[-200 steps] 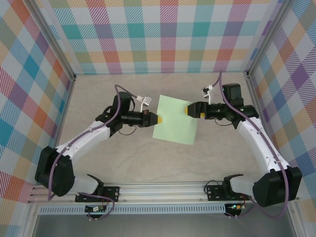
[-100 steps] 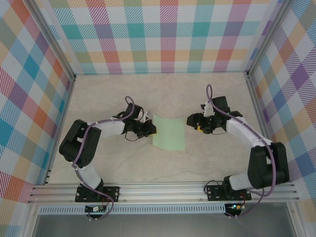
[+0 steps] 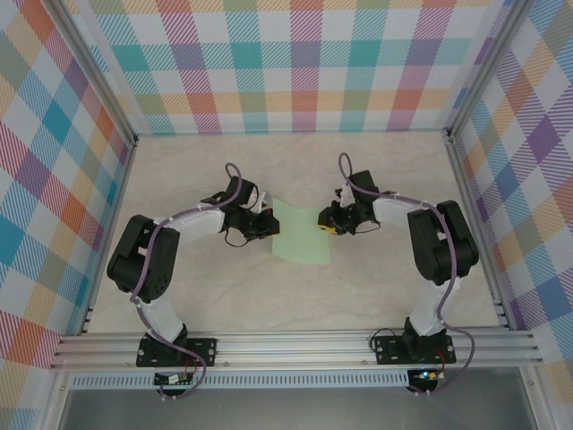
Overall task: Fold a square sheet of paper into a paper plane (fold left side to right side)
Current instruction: Place a square sheet of paper at the center of the table, then first fold in half a square sheet of paper at the center of the table.
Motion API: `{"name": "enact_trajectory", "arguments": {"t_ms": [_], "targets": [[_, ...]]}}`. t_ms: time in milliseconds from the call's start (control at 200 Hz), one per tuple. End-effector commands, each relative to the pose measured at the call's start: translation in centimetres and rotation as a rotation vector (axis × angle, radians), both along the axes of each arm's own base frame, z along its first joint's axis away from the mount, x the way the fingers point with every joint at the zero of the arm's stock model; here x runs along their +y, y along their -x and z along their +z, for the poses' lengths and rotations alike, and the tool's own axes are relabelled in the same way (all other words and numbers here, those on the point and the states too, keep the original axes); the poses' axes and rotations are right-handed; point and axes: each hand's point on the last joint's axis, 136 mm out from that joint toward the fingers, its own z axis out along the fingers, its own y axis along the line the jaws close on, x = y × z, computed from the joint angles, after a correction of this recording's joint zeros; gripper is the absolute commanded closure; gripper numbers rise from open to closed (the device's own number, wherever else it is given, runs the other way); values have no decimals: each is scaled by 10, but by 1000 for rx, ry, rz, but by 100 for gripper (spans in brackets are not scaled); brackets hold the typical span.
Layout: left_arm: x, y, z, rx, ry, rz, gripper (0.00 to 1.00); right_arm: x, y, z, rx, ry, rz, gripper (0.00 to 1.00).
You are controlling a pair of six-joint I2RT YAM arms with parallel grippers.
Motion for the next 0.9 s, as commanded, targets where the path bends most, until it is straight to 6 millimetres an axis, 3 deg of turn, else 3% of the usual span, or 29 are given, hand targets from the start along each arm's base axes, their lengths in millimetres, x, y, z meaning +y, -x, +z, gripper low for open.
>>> {"name": "enact_trajectory", "arguments": {"t_ms": [0, 120, 325, 710, 900], "targets": [[6, -9, -1, -10, -28, 0, 100, -3, -8, -9, -9, 72, -6, 77], [3, -12, 4, -15, -16, -3, 100, -9, -3, -21, -1, 187, 11, 78], [-2, -10, 6, 8, -6, -16, 97, -10, 6, -39, 53, 218, 16, 80], [-65, -6, 33, -26, 136, -105, 53, -13, 17, -51, 85, 232, 20, 80], [-86, -2, 28, -3, 171, -132, 42, -11, 16, -45, 58, 207, 13, 80]]}}
